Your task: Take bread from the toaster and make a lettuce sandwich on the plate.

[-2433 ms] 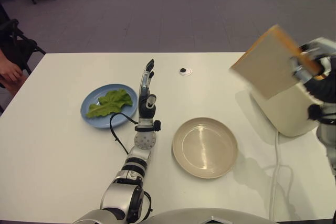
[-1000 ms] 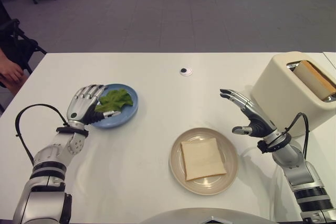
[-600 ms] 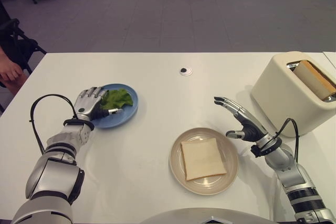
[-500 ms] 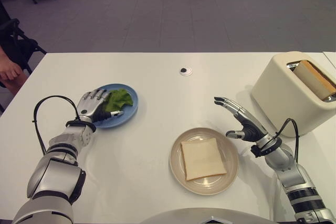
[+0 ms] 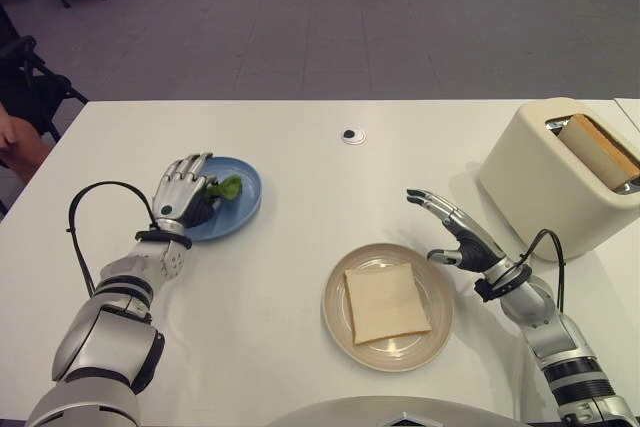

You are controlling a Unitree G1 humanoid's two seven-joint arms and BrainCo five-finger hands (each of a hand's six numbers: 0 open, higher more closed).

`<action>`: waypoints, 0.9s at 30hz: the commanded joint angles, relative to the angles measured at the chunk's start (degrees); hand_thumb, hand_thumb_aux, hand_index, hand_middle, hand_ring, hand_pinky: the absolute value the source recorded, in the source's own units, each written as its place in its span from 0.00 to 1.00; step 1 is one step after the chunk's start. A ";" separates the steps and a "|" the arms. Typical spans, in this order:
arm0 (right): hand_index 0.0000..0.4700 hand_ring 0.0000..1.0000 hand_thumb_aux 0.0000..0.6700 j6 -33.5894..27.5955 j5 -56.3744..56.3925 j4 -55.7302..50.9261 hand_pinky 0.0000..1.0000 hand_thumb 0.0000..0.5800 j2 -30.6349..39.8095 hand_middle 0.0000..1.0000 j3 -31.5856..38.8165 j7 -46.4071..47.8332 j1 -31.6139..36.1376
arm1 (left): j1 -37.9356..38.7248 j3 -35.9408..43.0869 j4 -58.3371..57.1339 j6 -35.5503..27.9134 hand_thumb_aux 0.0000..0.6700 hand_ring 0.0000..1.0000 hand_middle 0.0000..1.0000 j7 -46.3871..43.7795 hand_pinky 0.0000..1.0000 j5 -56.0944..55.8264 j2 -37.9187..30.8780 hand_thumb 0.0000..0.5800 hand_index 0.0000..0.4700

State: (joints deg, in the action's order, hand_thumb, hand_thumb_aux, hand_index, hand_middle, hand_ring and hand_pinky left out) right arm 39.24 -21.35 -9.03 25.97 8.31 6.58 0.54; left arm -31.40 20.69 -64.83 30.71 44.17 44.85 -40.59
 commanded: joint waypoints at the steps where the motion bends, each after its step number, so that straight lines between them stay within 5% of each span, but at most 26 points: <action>1: 0.00 0.00 0.00 -0.21 -0.56 -0.74 0.00 0.00 -0.45 0.00 -0.08 -0.59 0.99 | 4.66 -2.68 13.98 10.82 1.00 0.00 0.00 0.60 0.00 -4.99 0.05 1.00 1.00; 5: 0.00 0.00 0.00 -0.26 -0.09 -0.42 0.00 0.00 0.42 0.00 -1.63 -1.21 1.98 | 11.26 -1.96 33.49 16.09 1.00 0.00 0.00 -4.23 0.00 -6.42 3.08 1.00 1.00; 10: 0.00 0.00 0.00 -0.29 1.60 0.87 0.00 0.00 2.09 0.00 -4.61 -1.24 2.65 | 18.22 0.42 44.83 16.47 1.00 0.00 0.00 -11.82 0.00 -6.18 8.62 1.00 1.00; 16: 0.00 0.00 0.00 -0.08 3.93 0.66 0.00 0.00 2.97 0.00 -7.06 -0.80 2.89 | 22.21 8.13 44.03 17.52 1.00 0.00 0.00 -16.78 0.00 -0.88 16.30 1.00 1.00; 26: 0.00 0.00 0.00 0.08 3.85 -1.26 0.00 0.00 2.86 0.00 -7.47 -0.81 4.04 | 27.69 10.64 45.62 21.37 1.00 0.00 0.00 -23.73 0.00 -0.98 15.91 1.00 1.00; 27: 0.00 0.00 0.00 0.14 3.81 -1.50 0.00 0.00 2.84 0.00 -7.41 -0.80 4.20 | 27.75 10.56 45.53 21.50 0.41 0.00 0.00 -24.54 0.00 -1.01 15.63 0.65 0.41</action>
State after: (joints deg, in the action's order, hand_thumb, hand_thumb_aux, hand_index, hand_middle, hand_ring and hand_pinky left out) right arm 39.34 -17.83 -9.78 28.74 0.95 5.47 3.92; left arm -5.04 30.82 -18.80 52.08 21.34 43.80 -23.83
